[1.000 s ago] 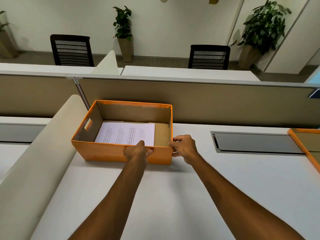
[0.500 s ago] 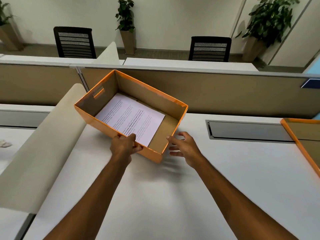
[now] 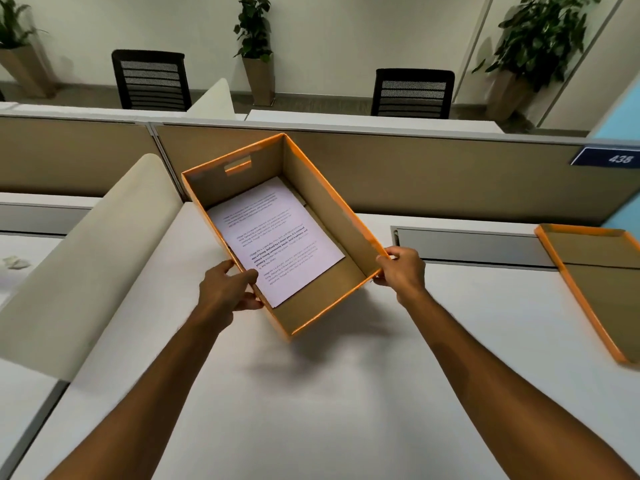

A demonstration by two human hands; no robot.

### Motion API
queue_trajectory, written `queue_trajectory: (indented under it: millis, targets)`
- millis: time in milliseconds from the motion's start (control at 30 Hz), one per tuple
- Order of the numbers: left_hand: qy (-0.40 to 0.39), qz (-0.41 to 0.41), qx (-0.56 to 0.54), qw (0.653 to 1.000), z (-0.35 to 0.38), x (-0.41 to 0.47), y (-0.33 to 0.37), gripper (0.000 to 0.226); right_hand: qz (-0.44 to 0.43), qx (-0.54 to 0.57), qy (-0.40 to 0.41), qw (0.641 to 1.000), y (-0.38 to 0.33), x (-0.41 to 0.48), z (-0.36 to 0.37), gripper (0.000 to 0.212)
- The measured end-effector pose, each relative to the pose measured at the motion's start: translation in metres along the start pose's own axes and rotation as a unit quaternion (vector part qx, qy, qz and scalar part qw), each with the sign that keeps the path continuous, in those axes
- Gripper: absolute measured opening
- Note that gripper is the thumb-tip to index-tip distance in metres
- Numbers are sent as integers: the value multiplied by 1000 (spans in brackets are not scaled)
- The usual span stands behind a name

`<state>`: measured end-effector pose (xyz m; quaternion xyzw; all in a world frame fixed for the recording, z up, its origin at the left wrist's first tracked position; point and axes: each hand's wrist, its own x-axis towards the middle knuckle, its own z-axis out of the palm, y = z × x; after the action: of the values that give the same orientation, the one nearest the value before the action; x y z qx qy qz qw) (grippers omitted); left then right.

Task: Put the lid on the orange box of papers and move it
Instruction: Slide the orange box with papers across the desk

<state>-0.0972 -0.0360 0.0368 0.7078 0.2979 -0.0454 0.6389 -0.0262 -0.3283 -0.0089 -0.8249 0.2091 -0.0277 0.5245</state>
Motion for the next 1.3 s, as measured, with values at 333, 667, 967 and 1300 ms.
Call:
queue_trajectory:
  millis: [333,667,967,1300]
  targets:
    - [5,64,73,995,21,-56,-6,64,23,5,-37,999,40,-40,-67,13]
    - [-164,30,118,979,49,-121,-37,99,-11,-4,-32,999,80,-96,-137,17]
    - [-186,17,135,973,64,-152,-69,91,-54,-59,-71,994,127,-148,-198,15]
    - [-251,38,149,956,70,-209,-101,88,-6,135,-90,987,167,-218,-243,30]
